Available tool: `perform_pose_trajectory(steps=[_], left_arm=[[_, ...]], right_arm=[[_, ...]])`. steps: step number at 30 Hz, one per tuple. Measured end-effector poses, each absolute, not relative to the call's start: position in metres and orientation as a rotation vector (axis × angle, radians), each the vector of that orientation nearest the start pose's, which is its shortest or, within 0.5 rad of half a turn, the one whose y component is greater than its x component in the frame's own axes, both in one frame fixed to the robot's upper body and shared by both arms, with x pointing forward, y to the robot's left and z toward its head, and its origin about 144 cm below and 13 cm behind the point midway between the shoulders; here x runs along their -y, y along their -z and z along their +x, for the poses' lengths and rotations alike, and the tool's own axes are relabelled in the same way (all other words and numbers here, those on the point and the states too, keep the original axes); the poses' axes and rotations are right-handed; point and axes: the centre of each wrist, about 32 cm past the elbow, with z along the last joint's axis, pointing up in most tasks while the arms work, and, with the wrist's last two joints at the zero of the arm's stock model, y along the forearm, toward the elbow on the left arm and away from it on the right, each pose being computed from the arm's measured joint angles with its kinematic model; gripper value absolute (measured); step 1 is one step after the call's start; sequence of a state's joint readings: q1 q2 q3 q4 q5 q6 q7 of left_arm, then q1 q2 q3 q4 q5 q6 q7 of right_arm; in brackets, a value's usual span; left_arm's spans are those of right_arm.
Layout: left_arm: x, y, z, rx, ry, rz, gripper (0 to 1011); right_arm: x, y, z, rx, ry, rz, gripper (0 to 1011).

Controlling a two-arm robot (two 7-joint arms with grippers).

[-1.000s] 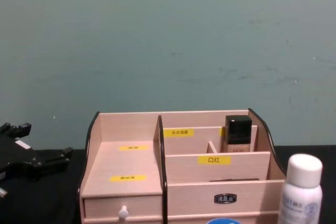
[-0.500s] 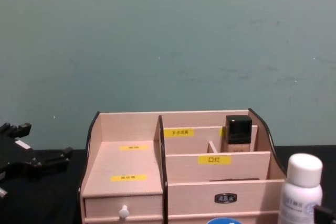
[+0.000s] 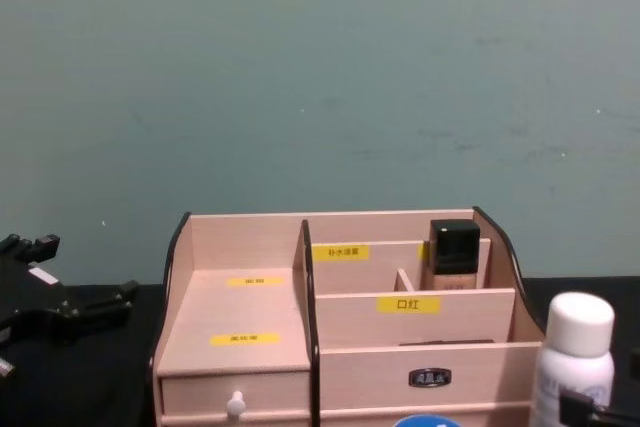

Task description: Pick up the facial cleanser and watermelon frost from the table and place them into the tiered storage box.

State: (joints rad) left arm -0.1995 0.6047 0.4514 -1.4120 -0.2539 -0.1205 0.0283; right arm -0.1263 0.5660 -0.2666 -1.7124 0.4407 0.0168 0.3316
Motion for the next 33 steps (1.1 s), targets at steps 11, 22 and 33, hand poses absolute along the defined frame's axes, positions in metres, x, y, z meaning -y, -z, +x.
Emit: perform_pose_trajectory(steps=[11,22,33], left_arm=[[-0.310,-1.140,0.489,0.285,-1.248,0.305,1010],[-0.310,-1.140,0.489,0.285,-1.248,0.305,1010],[-0.310,-1.140,0.489,0.285,-1.248,0.304,1010]], right_arm=[[0.284,-1.138,0.430,-0.055,0.925,-0.157,1002],[0.283,-1.134,0.443,-0.046,0.918,-0.151,1002],[0.284,-1.132,0.447,-0.054,0.906,-0.136,1002]])
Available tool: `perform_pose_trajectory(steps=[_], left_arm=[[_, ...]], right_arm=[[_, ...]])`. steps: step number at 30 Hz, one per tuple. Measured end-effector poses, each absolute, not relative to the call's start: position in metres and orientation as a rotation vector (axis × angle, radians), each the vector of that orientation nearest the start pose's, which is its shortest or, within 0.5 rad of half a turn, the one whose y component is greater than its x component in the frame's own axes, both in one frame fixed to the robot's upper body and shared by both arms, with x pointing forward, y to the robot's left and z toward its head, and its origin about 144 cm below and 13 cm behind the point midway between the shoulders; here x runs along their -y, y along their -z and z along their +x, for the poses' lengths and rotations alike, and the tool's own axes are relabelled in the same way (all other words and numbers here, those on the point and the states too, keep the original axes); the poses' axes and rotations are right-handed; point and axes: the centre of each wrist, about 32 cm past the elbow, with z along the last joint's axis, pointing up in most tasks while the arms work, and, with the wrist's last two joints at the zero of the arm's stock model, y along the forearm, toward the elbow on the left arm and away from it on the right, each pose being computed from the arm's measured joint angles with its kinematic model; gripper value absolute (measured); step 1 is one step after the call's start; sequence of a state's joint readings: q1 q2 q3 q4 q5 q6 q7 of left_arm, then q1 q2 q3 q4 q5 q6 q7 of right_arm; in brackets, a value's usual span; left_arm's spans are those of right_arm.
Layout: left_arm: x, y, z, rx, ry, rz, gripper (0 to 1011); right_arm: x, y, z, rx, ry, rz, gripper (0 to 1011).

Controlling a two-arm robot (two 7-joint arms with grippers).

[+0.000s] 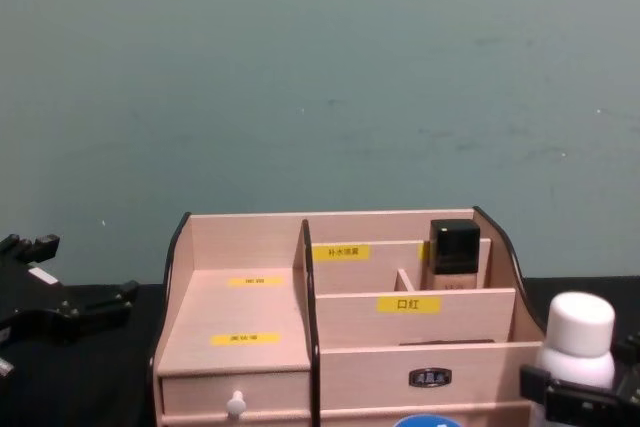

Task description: Pick up the facial cleanser and watermelon frost from the table and place them into the tiered storage box.

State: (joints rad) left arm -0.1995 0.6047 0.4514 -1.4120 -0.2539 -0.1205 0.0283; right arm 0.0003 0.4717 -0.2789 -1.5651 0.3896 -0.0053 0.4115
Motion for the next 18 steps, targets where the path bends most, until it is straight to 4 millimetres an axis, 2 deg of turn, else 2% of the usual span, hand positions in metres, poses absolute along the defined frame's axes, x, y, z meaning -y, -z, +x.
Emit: perform_pose_trajectory(steps=[3,7,12,13,18], left_arm=[[-0.3097,-1.1398,0.4886,0.285,-1.248,0.304,1010],[-0.3097,-1.1398,0.4886,0.285,-1.248,0.304,1010],[-0.3097,-1.1398,0.4886,0.285,-1.248,0.304,1010],[-0.3097,-1.1398,0.4886,0.285,-1.248,0.305,1010],[-0.3097,-1.1398,0.4886,0.285,-1.248,0.305,1010]], right_arm=[[0.2836,-1.1324,0.4464,-0.054,0.907,-0.137,1002],[0.2835,-1.1326,0.4462,-0.053,0.908,-0.137,947],[0.2835,-1.1328,0.4460,-0.053,0.909,-0.137,836],[0.2836,-1.1329,0.4460,-0.052,0.909,-0.137,774],[0.2837,-1.1329,0.4459,-0.052,0.910,-0.138,639]])
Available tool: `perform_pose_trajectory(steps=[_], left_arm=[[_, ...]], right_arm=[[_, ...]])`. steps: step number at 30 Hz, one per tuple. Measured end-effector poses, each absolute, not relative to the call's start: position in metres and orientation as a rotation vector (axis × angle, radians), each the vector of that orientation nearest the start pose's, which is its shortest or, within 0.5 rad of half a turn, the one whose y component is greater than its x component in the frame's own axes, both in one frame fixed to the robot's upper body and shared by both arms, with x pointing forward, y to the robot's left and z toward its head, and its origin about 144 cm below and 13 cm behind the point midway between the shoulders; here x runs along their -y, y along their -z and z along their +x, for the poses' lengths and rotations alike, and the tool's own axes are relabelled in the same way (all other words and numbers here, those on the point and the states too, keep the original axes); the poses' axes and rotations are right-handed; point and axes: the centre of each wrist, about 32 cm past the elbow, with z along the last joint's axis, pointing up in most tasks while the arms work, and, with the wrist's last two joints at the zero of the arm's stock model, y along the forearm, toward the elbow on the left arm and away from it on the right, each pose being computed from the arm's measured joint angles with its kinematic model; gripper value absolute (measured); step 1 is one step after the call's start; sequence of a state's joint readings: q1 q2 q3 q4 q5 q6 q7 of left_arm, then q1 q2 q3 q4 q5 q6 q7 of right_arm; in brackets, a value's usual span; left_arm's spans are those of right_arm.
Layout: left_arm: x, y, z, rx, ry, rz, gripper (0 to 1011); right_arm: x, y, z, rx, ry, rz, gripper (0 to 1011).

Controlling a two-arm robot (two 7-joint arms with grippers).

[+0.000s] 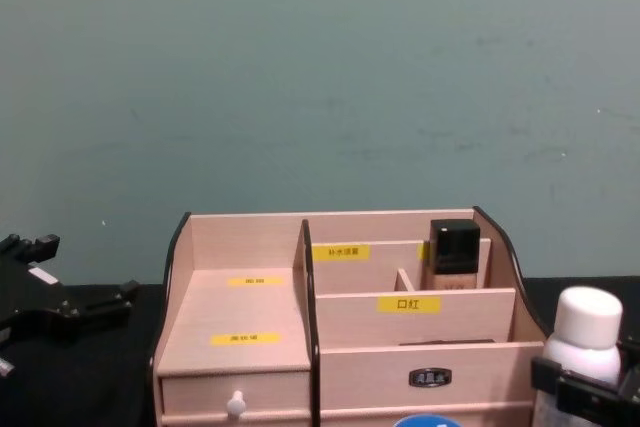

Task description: Pick up the facial cleanser and watermelon frost from the table and place them into the tiered storage box.

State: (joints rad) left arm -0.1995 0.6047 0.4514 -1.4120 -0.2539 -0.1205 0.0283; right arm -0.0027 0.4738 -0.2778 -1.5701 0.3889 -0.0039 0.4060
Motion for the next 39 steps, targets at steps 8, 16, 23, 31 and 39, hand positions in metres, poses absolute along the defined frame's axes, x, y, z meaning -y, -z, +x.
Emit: perform_pose_trajectory(steps=[8,16,23,31,39], left_arm=[[-0.310,-1.140,0.489,0.285,-1.248,0.305,1010],[-0.310,-1.140,0.489,0.285,-1.248,0.304,1010],[-0.310,-1.140,0.489,0.285,-1.248,0.305,1010],[-0.310,-1.140,0.489,0.285,-1.248,0.304,1010],[-0.310,-1.140,0.489,0.285,-1.248,0.305,1009]], right_arm=[[0.284,-1.133,0.446,-0.052,0.911,-0.139,596],[0.284,-1.134,0.446,-0.060,0.899,-0.121,595],[0.282,-1.143,0.445,-0.049,0.867,-0.073,596],[0.275,-1.166,0.444,-0.003,0.807,-0.018,596],[0.258,-1.195,0.461,0.070,0.736,0.021,596]])
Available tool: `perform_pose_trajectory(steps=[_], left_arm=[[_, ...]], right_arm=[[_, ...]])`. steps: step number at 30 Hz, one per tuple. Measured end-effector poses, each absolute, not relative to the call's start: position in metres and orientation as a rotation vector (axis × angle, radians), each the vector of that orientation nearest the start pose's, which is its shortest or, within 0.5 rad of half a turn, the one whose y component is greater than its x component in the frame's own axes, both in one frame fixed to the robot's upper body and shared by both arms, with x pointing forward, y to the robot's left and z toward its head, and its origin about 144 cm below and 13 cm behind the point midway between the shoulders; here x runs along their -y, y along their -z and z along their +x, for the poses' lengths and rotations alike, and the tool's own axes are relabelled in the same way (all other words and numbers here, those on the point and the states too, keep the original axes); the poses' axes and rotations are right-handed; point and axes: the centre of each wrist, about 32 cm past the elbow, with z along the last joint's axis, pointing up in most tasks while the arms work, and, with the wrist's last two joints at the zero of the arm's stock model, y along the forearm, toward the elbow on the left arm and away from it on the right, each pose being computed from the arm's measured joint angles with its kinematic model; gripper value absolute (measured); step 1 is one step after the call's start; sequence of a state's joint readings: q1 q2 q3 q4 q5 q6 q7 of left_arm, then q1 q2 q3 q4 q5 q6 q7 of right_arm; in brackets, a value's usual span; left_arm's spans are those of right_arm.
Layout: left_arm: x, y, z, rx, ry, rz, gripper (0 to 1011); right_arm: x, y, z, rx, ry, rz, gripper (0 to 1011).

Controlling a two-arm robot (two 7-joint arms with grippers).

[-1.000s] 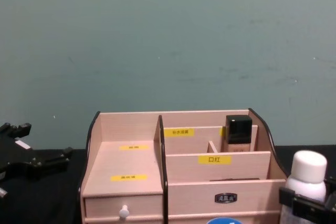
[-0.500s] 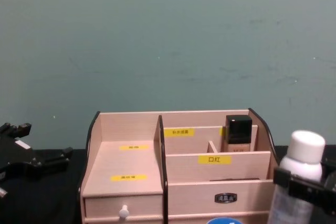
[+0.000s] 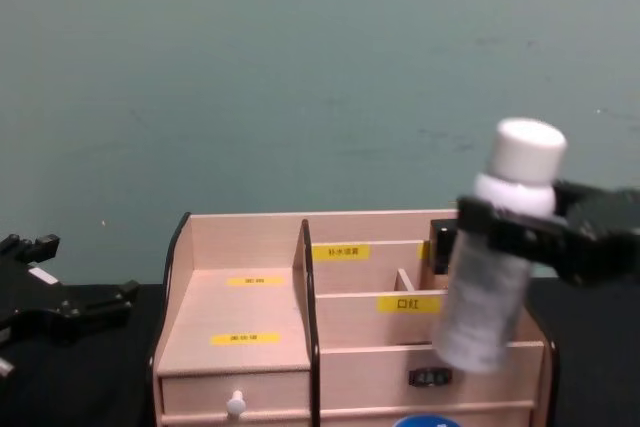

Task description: Pick up the facial cleanser and watermelon frost from the table and place them into the tiered storage box.

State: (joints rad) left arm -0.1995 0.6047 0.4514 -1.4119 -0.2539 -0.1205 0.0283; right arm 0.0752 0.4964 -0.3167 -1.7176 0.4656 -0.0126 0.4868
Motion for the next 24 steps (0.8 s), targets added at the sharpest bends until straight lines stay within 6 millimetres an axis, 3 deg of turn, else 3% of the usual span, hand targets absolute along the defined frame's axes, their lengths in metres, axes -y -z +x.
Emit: perform_pose_trajectory(steps=[9,24], left_arm=[[-0.310,-1.140,0.489,0.285,-1.248,0.305,1010],[-0.310,-1.140,0.489,0.285,-1.248,0.304,1010]], right_arm=[[0.237,-1.211,0.494,0.124,0.705,0.048,595],[0.219,-1.199,0.542,0.154,0.722,0.036,595]])
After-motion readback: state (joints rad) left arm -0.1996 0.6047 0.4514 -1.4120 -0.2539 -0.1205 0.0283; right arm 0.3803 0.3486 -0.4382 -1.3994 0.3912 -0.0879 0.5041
